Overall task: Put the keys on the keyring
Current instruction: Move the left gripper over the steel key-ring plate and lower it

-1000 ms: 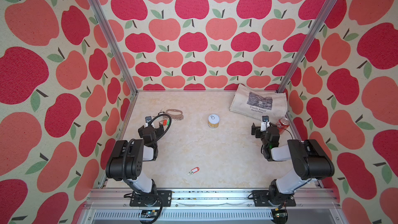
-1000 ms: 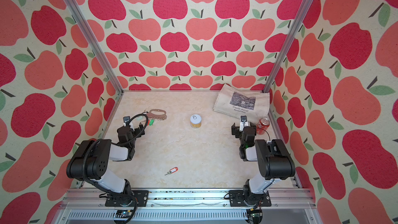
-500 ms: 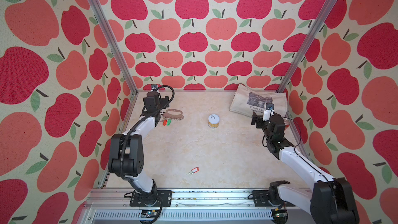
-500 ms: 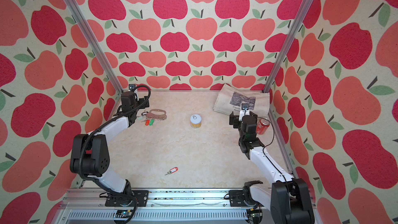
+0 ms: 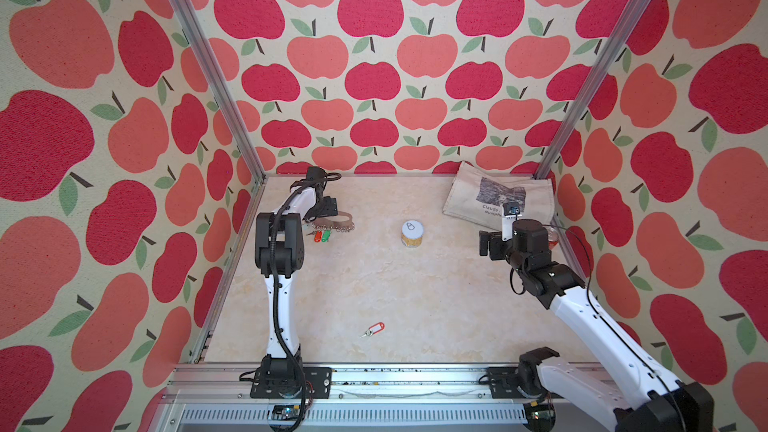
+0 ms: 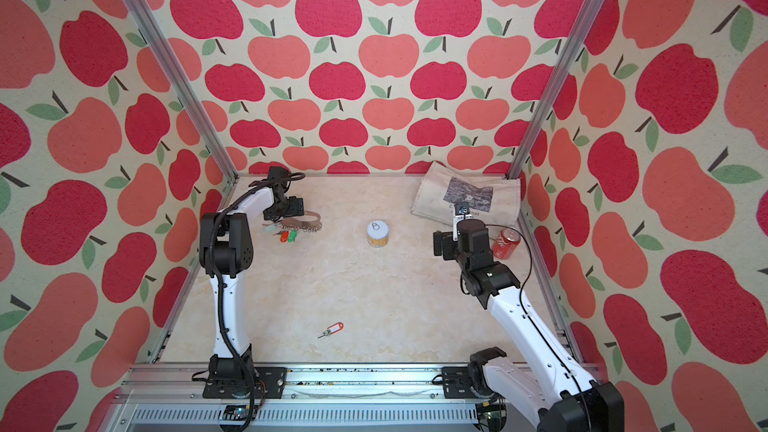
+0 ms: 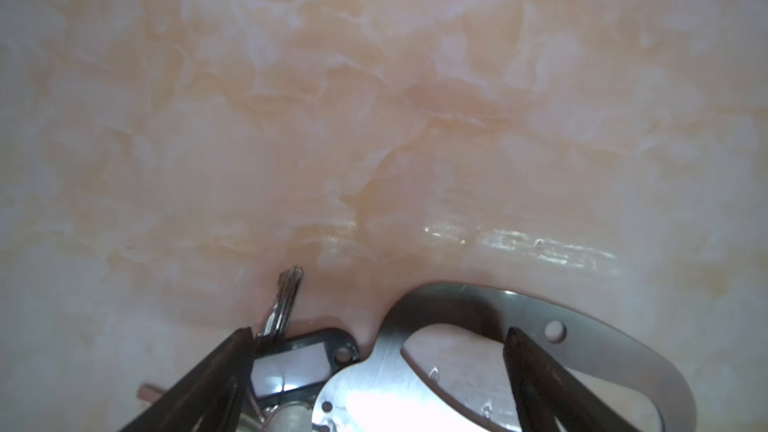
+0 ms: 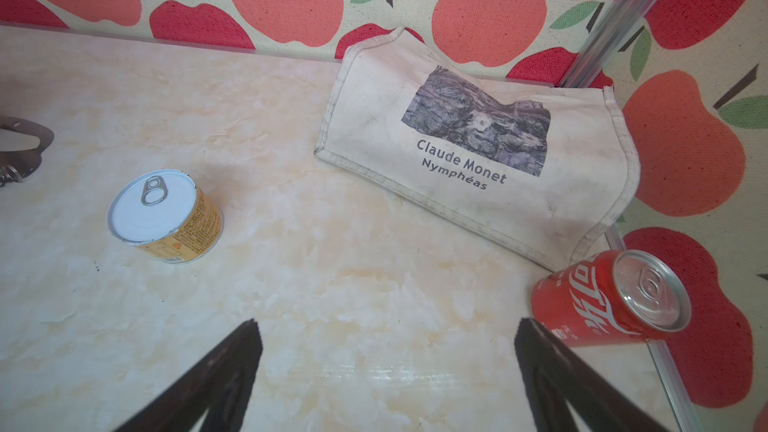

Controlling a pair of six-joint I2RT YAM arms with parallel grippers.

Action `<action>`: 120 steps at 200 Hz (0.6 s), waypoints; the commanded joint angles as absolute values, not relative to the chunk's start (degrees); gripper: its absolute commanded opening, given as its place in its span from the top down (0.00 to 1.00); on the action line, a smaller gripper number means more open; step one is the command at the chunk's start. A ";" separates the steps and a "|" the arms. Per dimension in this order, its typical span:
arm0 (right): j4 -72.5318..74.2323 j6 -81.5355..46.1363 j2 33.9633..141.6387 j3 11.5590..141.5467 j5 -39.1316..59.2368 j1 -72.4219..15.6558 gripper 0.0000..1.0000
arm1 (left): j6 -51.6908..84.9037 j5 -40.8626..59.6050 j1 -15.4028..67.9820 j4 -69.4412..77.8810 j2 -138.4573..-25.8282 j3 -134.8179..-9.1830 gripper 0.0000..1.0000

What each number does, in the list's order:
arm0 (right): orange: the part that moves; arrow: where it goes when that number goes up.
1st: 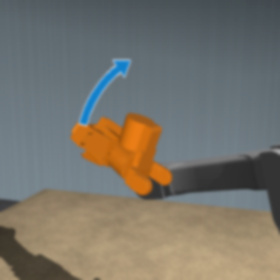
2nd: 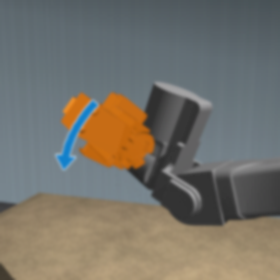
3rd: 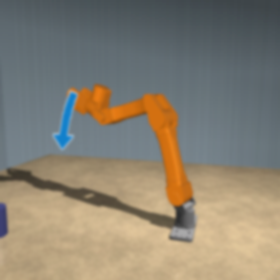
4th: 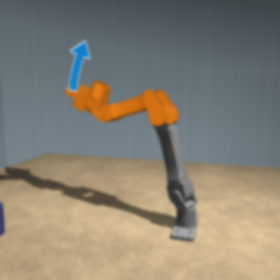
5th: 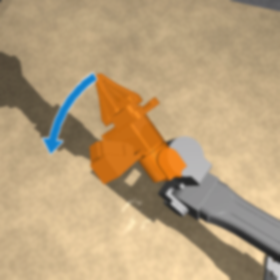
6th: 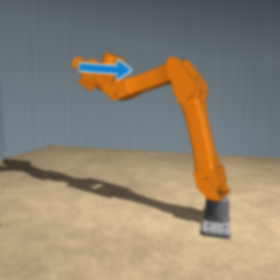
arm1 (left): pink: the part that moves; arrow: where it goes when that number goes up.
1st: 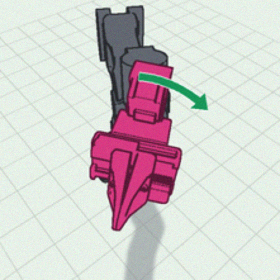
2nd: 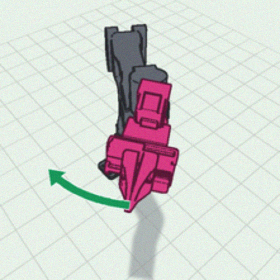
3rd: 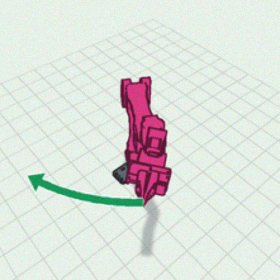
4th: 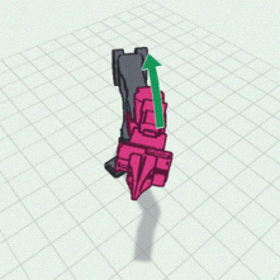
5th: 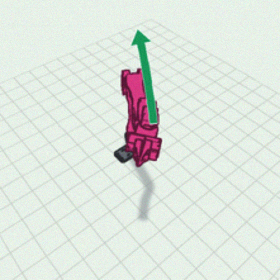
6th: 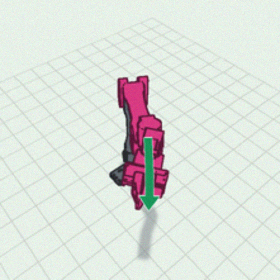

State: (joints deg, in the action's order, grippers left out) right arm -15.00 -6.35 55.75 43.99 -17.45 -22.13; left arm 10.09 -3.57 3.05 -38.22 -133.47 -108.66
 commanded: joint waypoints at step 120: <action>-20.18 -9.25 52.44 46.40 -16.45 -22.59 0.01 | 9.41 -9.60 5.17 -53.10 -138.72 -116.66 0.16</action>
